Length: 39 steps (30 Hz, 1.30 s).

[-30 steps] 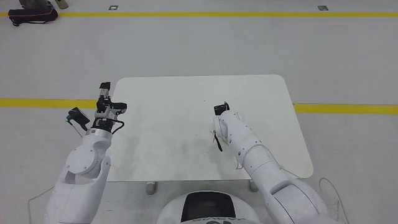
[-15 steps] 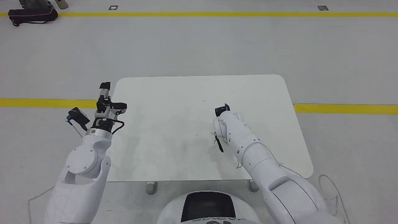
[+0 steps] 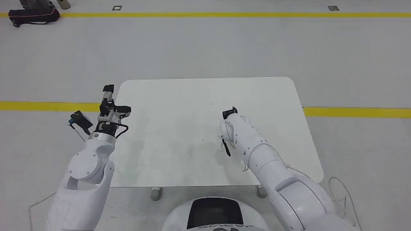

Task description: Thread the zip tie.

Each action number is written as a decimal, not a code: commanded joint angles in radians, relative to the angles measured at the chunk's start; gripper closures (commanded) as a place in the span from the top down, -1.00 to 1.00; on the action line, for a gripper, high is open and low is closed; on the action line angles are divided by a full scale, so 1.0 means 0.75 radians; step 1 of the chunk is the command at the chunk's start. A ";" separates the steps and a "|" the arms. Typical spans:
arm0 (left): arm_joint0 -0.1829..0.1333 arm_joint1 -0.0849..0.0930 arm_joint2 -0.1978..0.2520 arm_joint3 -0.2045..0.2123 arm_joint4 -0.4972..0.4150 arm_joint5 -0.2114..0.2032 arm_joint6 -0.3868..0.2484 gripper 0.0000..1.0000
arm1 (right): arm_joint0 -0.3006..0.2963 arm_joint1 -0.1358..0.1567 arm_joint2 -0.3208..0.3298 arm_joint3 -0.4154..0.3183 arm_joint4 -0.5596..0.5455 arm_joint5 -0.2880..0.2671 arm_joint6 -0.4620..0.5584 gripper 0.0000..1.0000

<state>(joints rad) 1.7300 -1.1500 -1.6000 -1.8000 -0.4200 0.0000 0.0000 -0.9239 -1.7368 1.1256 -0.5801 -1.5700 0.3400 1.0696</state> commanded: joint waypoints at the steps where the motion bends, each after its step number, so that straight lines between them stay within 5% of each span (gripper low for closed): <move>1: 0.000 0.000 0.000 0.000 0.000 0.000 0.000 1.00 | 0.001 0.000 0.000 -0.006 0.000 0.000 -0.002 -1.00; 15: 0.000 0.000 0.000 0.000 0.000 0.000 0.000 1.00 | -0.086 0.033 -0.006 -0.218 0.000 0.000 0.055 -1.00; 29: 0.000 0.000 0.000 0.000 0.000 0.000 0.000 1.00 | -0.190 0.114 -0.058 -0.466 0.000 0.000 0.102 -1.00; 39: 0.000 0.000 0.000 0.000 0.000 0.000 0.000 1.00 | -0.221 0.134 -0.060 -0.513 0.000 0.000 0.087 -1.00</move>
<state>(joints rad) 1.7300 -1.1500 -1.6000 -1.8000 -0.4200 0.0000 0.0000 -1.0894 -1.6367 1.0807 -0.9657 -1.5700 0.3400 1.1381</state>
